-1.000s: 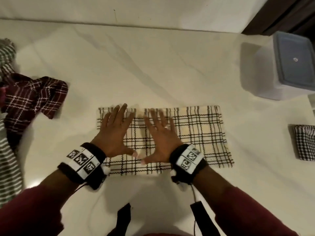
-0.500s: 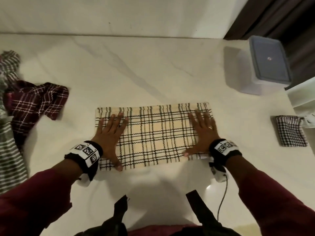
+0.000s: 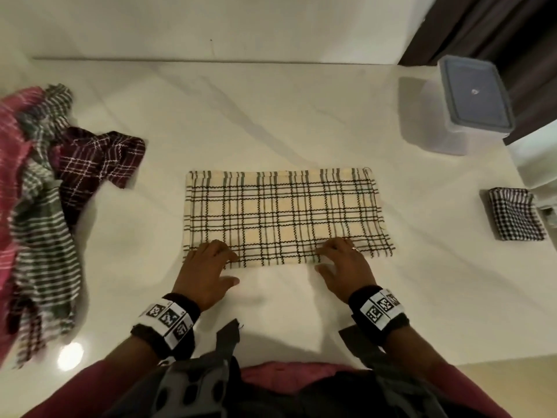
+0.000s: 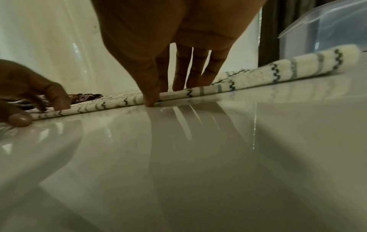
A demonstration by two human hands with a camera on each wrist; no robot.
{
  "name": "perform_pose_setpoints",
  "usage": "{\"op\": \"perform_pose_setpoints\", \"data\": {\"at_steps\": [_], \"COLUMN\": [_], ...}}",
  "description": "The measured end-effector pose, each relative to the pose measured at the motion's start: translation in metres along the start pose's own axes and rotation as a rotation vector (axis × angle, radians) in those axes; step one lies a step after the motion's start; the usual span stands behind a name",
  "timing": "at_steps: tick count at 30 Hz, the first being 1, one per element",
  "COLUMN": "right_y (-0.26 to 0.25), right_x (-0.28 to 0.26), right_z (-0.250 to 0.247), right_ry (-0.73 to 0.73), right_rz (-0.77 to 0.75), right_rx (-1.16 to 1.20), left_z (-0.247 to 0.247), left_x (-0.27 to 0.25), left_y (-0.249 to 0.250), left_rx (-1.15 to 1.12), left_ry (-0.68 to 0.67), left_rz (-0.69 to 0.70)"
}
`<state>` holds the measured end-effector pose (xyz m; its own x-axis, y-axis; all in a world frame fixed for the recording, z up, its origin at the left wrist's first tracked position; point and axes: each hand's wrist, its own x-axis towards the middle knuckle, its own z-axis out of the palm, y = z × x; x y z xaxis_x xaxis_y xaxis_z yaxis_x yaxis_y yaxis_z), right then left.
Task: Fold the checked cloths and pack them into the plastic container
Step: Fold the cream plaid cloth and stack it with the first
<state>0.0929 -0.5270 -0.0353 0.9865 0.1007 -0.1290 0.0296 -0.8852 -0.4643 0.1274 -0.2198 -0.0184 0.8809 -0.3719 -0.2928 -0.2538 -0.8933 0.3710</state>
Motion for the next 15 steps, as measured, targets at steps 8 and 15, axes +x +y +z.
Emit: {"op": "perform_pose_setpoints", "data": {"at_steps": [8,15], "right_y": [0.018,0.012], "right_x": [-0.002,0.043], "right_z": [-0.006,-0.044], "right_ry": [0.178,0.324], "right_rz": [0.085,0.071], "right_rx": [-0.174,-0.19], "left_z": [0.008,-0.038], "left_x": [-0.003,0.029], "left_y": [-0.005,0.013], "left_rx": [0.065,0.252], "left_ry": [0.287,0.432], "left_rz": [-0.036,-0.06]}}
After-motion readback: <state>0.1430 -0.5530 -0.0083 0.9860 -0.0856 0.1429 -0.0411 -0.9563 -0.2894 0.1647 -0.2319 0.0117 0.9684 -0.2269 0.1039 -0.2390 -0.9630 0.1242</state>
